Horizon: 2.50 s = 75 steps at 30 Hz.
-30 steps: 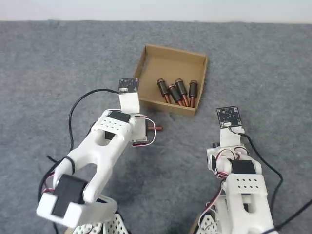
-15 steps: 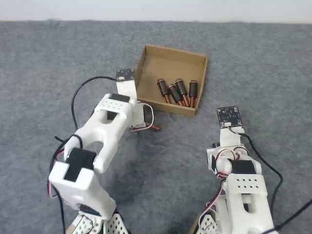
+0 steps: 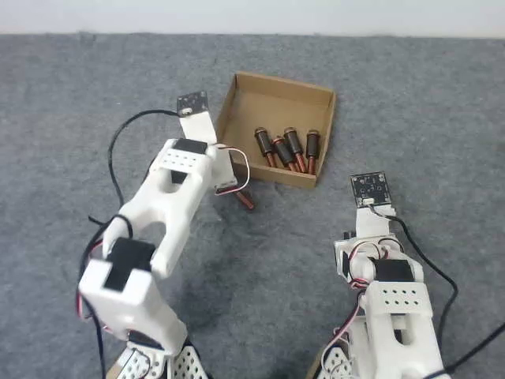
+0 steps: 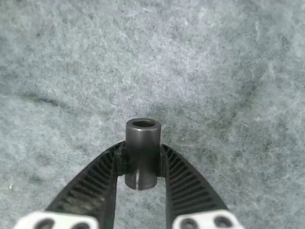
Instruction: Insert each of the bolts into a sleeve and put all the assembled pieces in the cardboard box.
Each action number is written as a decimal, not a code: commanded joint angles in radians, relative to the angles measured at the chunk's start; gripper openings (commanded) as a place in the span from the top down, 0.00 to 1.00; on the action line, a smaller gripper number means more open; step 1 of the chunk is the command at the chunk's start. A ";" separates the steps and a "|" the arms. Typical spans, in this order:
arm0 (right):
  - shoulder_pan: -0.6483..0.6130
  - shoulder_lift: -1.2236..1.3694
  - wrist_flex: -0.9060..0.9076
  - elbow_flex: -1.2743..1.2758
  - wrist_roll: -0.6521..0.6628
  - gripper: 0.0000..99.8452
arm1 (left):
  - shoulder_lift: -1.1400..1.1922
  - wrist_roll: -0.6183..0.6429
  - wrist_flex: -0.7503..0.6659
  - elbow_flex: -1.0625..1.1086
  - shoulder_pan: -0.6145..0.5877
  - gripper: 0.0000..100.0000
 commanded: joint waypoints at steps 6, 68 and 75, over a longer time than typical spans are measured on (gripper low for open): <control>0.005 -0.033 -0.019 0.005 0.057 0.99 | -0.169 0.071 -0.104 0.093 0.068 0.99; 0.005 -0.033 -0.015 0.005 0.061 0.99 | 0.141 -0.252 0.170 -0.160 -0.041 0.92; 0.005 -0.033 -0.015 0.005 0.061 0.99 | 0.160 -0.267 0.186 -0.174 -0.043 0.99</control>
